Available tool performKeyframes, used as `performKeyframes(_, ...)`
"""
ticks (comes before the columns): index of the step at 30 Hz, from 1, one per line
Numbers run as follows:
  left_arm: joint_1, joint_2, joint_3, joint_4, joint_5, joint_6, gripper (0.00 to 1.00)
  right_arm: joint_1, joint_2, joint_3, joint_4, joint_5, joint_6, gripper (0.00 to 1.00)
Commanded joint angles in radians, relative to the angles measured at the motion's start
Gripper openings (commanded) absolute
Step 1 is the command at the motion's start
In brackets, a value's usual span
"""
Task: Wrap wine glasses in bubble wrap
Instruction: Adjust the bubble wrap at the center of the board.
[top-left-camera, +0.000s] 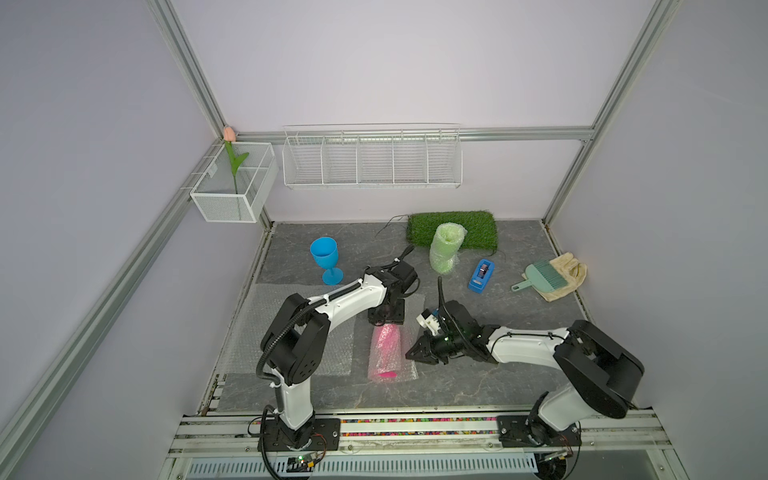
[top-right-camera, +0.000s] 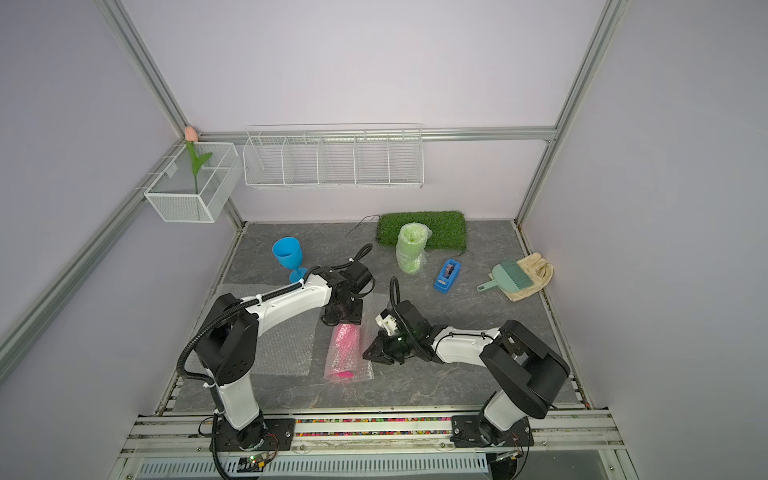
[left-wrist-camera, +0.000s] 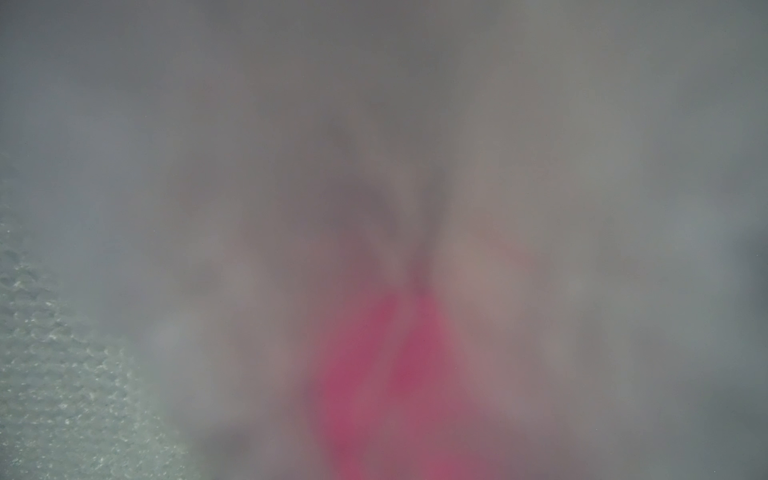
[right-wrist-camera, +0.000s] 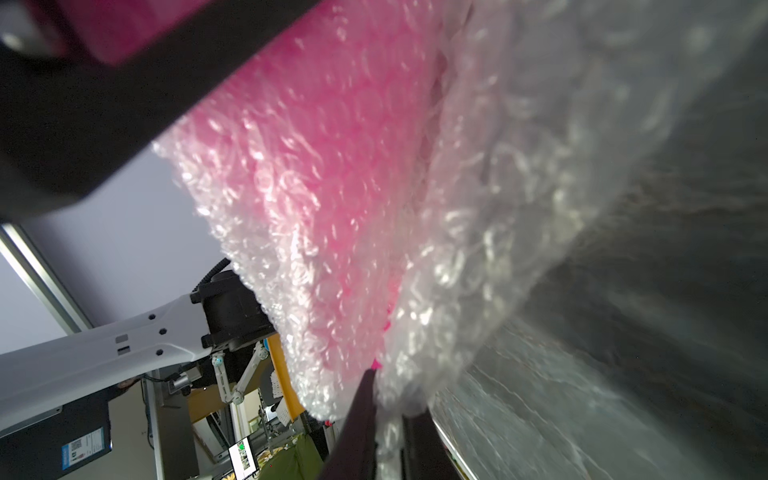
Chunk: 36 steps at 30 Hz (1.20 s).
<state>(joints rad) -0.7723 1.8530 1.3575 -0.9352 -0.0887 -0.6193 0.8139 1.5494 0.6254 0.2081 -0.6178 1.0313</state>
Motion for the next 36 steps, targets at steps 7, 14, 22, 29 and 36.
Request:
performKeyframes(7,-0.002,0.030,-0.042,0.057,0.073,-0.045,0.55,0.021,-0.082,0.116,-0.209,0.095,-0.076,0.07)
performKeyframes(14,-0.002,0.034,-0.070,0.126,0.107,-0.094,0.54,0.077,0.003,0.278,-0.307,0.129,-0.110,0.07)
performKeyframes(22,0.004,0.016,-0.109,0.209,0.136,-0.184,0.56,0.141,0.002,0.354,-0.513,0.290,-0.152,0.49)
performKeyframes(29,0.031,-0.033,-0.151,0.268,0.157,-0.288,0.59,0.214,-0.003,0.380,-0.617,0.428,-0.152,0.53)
performKeyframes(36,0.033,-0.060,-0.162,0.297,0.173,-0.339,0.60,0.271,0.002,0.416,-0.664,0.530,-0.155,0.49)
